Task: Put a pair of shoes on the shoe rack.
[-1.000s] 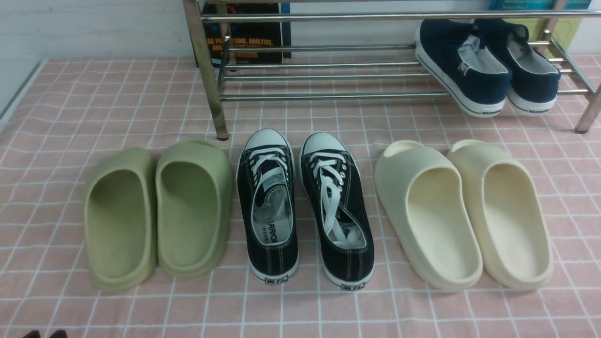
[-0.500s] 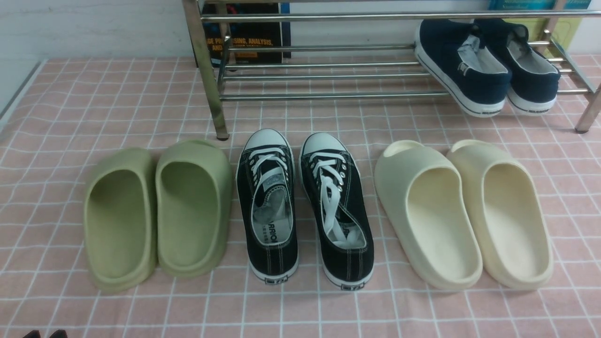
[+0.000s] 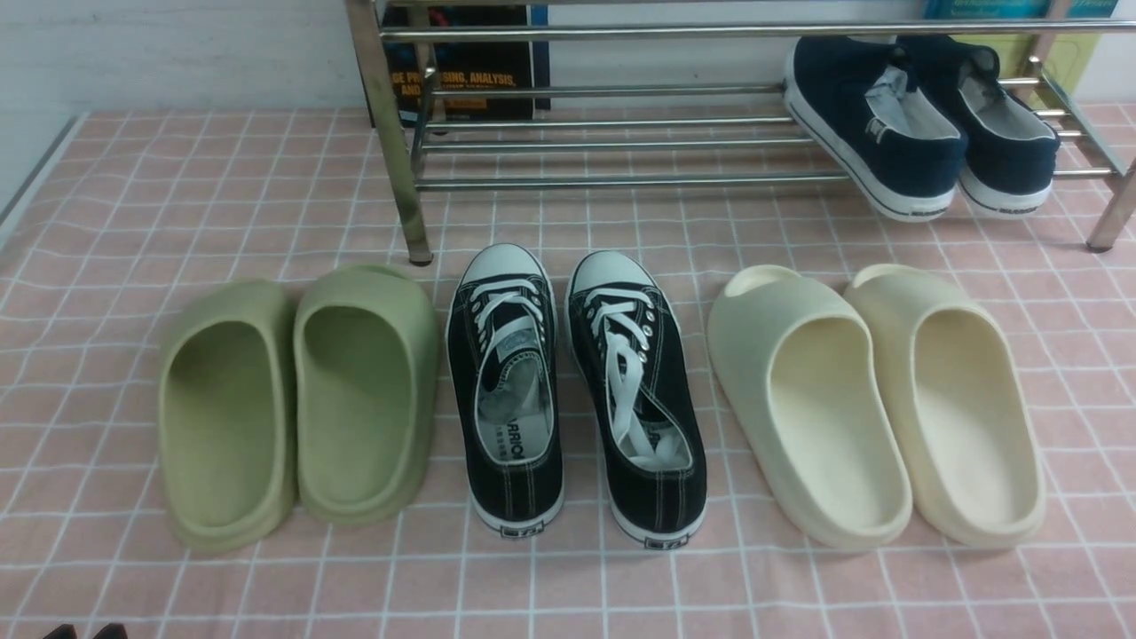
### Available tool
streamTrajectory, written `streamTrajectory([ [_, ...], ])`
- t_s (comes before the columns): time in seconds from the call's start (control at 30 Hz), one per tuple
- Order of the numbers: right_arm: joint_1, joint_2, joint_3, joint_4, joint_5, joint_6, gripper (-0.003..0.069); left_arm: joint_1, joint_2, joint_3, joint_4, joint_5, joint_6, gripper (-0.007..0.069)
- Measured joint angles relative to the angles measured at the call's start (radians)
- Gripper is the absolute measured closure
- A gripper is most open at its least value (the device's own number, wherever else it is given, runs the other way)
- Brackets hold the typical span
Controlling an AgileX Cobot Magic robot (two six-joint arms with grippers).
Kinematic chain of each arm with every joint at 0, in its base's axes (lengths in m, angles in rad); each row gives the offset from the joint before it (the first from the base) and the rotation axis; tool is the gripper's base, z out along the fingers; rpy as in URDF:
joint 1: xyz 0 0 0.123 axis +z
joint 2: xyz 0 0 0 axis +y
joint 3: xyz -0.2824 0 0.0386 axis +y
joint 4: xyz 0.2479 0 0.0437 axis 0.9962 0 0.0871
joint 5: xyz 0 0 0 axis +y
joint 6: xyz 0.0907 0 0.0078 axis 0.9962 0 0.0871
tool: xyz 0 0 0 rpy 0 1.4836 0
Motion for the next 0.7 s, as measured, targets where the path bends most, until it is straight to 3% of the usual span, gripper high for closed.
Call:
streamTrajectory([
  [0.7,0.000,0.000,0.000,0.000,0.000,0.000,0.0650,0.000,0.000,0.000,0.000,0.000,0.000,0.0385],
])
